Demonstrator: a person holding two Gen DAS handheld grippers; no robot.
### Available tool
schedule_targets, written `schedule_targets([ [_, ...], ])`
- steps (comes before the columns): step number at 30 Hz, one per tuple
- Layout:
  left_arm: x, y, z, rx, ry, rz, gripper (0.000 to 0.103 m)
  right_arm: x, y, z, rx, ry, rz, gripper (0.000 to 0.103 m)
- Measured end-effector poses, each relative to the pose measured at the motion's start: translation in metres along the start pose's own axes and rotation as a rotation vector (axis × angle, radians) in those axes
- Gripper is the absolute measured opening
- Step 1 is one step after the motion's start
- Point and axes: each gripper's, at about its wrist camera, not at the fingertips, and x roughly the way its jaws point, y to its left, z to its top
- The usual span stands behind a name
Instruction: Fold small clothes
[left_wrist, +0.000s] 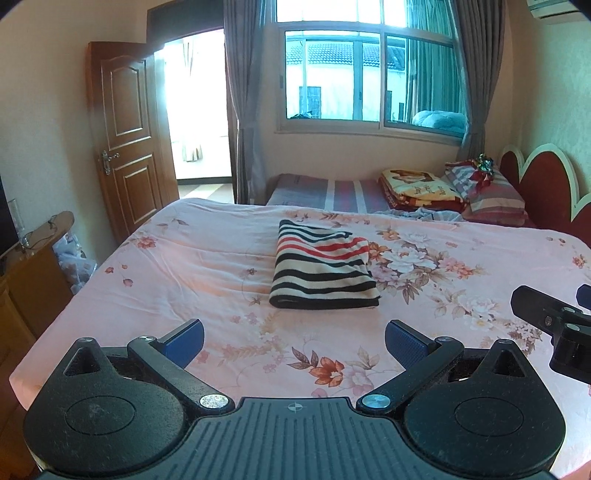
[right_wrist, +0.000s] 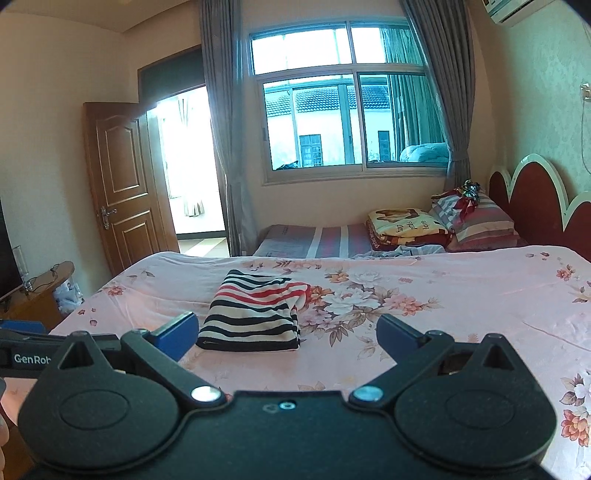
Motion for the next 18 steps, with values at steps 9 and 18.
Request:
schedule_targets([
  [9,-0.0033,0.0033,-0.0027,-0.019,0.0,0.01,0.103,-0.0065,0.0019,-0.004,-0.019,-0.008,-0.015,0.102],
  [18,-0.0071,0.0023,-0.0019,-0.017,-0.009,0.018,0.103,-0.0066,0.0034,-0.0067,-0.023,-0.006,-0.026,0.102],
])
